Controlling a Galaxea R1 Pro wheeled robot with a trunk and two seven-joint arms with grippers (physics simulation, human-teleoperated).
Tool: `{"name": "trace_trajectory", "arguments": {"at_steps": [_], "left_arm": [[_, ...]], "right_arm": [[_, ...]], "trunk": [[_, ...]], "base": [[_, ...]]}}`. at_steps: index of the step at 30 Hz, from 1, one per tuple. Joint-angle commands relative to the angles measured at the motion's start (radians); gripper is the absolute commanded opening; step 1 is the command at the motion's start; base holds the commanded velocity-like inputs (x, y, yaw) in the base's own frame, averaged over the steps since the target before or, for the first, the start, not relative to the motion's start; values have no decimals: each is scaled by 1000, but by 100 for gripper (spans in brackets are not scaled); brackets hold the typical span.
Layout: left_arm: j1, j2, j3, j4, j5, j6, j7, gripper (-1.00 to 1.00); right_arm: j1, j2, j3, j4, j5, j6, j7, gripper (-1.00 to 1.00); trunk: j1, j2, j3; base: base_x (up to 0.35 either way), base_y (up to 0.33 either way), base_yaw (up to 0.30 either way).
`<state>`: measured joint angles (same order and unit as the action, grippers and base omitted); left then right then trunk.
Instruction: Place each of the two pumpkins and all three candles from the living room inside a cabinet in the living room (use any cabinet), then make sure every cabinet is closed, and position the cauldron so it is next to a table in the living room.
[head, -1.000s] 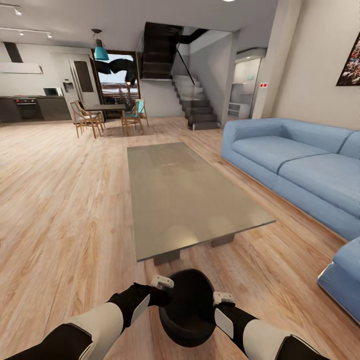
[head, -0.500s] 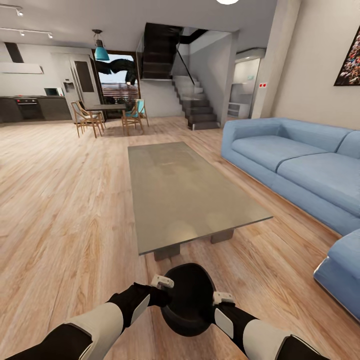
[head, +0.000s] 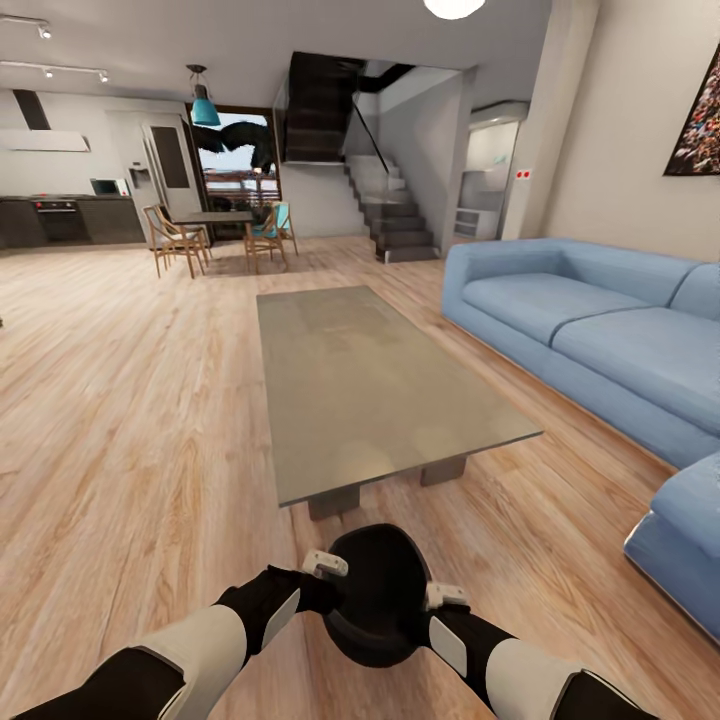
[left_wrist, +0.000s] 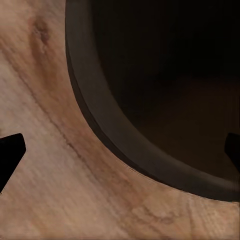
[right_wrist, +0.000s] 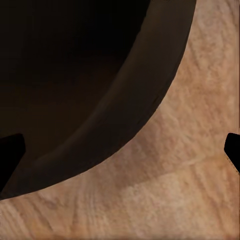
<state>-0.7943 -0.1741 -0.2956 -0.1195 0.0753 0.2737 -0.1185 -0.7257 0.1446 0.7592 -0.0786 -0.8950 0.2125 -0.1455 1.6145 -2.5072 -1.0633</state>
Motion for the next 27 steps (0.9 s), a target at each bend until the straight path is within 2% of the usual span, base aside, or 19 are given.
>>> {"name": "trace_trajectory", "arguments": {"at_steps": [1,27], "left_arm": [[0,0,-8,-1,8,6,-1,100],[0,1,-10,0,8,7,0,100]], "right_arm": [[0,0,12,-1,-15,4,-6,100],[0,0,12,-1,-15,4,-6,100]], "trunk": [[-1,0,3],[-12,6,104]], "base": [[-5,0,0],[0,0,0]]}}
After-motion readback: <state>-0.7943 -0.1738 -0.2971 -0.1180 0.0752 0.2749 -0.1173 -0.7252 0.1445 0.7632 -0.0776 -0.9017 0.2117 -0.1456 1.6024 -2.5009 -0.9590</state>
